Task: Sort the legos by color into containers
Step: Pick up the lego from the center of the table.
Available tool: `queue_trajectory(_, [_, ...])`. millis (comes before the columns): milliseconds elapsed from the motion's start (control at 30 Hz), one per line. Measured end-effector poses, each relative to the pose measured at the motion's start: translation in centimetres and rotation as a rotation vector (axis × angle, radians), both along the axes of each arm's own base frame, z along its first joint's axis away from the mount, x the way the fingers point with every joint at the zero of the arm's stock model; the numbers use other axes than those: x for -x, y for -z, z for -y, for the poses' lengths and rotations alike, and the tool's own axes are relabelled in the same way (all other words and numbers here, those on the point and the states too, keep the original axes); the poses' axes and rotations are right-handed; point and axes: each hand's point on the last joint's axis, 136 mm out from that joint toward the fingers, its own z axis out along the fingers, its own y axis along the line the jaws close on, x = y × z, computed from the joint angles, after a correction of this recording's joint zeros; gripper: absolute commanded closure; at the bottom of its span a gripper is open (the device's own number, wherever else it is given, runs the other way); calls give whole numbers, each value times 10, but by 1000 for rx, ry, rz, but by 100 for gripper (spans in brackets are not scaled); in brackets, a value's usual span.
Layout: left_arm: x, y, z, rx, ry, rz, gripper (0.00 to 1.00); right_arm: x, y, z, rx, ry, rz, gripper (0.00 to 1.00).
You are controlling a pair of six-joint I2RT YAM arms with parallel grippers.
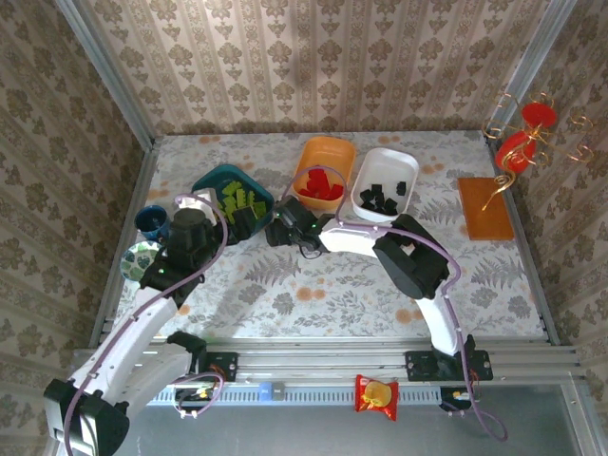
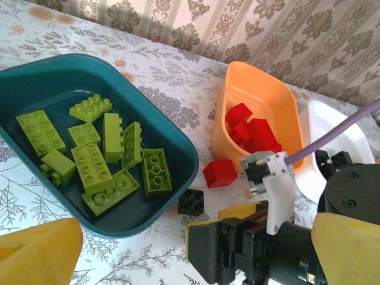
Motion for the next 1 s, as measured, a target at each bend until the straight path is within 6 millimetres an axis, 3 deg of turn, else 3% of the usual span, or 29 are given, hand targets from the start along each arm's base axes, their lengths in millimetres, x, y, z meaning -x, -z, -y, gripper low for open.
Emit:
queue_trajectory(167, [1,3,-1,-7,-6,-9,0,-9,10,2,39,31,11,34])
queue_trajectory(500, [3,13,-2,-14,-7,-33,0,-25,11,-1,98,85,62,37])
queue_trajectory(767, [3,13,-1,-8,-6,-35,0,-26,17,2,135,97,67,62])
queue_trajectory(900, [4,14,2,-8,5,-38,0,-21,16,6,128,79,83,69])
queue_trajectory(1000, [3,17,3,-11,8,-47,0,-4,16,18,122,59,68,71])
